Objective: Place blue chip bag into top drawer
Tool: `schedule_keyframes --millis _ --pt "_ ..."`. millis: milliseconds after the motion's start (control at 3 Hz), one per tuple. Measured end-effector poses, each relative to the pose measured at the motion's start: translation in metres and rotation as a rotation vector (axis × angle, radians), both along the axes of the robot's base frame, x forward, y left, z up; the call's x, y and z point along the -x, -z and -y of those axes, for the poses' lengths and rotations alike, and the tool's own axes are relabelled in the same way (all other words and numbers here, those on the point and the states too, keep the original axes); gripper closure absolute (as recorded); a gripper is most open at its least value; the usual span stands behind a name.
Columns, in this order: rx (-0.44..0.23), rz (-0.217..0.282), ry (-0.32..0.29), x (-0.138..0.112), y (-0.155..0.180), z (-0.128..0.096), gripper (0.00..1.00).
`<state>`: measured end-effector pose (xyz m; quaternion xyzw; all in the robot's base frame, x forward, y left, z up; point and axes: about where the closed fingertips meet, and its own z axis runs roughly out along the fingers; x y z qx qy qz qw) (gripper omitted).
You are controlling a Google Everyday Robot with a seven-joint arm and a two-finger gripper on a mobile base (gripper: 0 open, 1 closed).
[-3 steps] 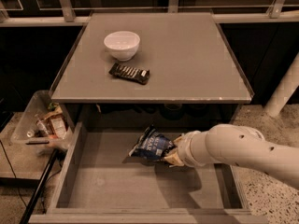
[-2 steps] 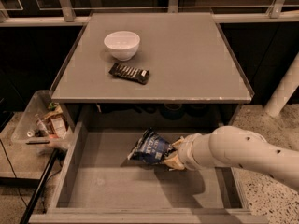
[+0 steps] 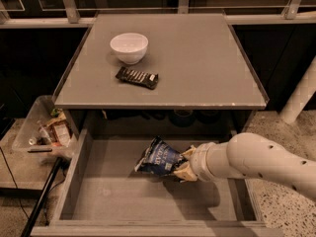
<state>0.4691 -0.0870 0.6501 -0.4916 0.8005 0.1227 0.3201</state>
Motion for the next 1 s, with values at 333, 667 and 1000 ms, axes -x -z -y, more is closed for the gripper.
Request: schedule_keyframes --millis 333,667,1000 --pt "0.0 0.0 0.0 0.0 0.0 0.0 0.61" --pt "0.0 0.0 0.0 0.0 0.0 -0.0001 0.37" --pt "0.0 0.0 0.0 0.0 0.0 -0.0001 0.14"
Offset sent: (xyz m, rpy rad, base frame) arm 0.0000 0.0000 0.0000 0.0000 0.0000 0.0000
